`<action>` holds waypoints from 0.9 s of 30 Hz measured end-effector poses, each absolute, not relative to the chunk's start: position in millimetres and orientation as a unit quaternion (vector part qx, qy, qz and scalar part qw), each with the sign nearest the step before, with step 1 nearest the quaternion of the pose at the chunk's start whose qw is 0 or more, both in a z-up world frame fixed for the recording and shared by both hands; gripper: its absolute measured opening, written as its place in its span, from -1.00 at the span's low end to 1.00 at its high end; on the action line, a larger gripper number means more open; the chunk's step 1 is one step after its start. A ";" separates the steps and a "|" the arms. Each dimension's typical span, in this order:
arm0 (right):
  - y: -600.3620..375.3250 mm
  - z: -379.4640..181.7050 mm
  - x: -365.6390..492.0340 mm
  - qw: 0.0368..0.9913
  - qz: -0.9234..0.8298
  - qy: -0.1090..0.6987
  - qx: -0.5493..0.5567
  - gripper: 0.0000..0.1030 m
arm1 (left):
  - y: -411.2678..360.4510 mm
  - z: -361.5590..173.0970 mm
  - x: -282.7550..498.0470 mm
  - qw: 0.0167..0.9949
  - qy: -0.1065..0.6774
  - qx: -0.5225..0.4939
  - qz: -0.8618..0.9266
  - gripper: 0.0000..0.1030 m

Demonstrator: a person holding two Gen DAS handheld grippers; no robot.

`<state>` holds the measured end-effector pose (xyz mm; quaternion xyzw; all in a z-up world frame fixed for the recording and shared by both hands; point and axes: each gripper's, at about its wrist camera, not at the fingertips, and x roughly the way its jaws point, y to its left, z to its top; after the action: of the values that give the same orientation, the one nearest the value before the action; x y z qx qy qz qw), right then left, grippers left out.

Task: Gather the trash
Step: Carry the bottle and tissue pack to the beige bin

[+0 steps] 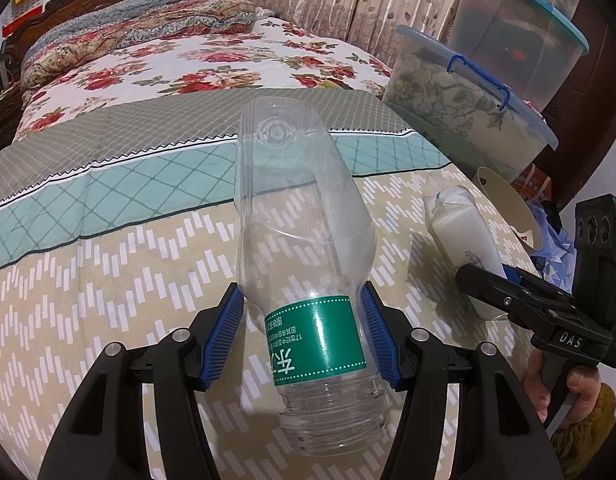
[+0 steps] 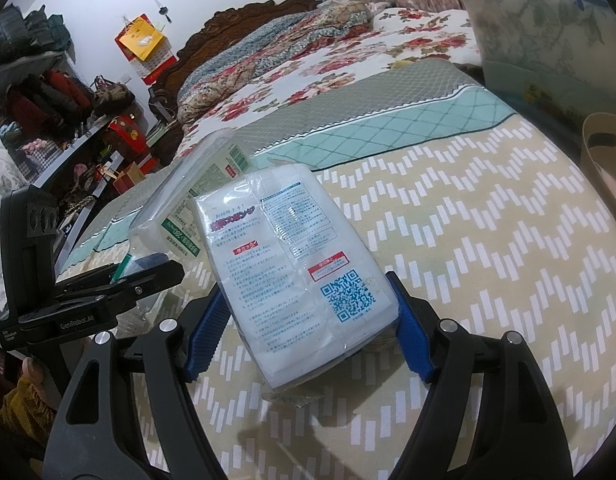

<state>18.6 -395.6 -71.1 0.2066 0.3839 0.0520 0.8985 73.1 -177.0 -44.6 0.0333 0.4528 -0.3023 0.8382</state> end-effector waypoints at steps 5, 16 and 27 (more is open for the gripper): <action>-396.5 -67.5 7.9 0.900 0.058 0.374 0.216 0.44 | -172.9 -43.4 80.9 0.829 0.460 -0.001 -0.317 0.09; -450.9 -49.8 -22.1 0.912 0.025 0.327 0.248 0.44 | -241.0 -10.3 72.4 0.807 0.451 0.003 -0.382 0.09; -604.9 -36.6 -84.5 0.908 -0.135 0.272 0.287 0.44 | -431.4 5.3 60.5 0.740 0.448 0.067 -0.497 0.09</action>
<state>-84.5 -604.9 -36.6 0.2871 0.2720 -0.1355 0.9084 60.5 -431.4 5.3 0.0667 0.4483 -0.4965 0.7403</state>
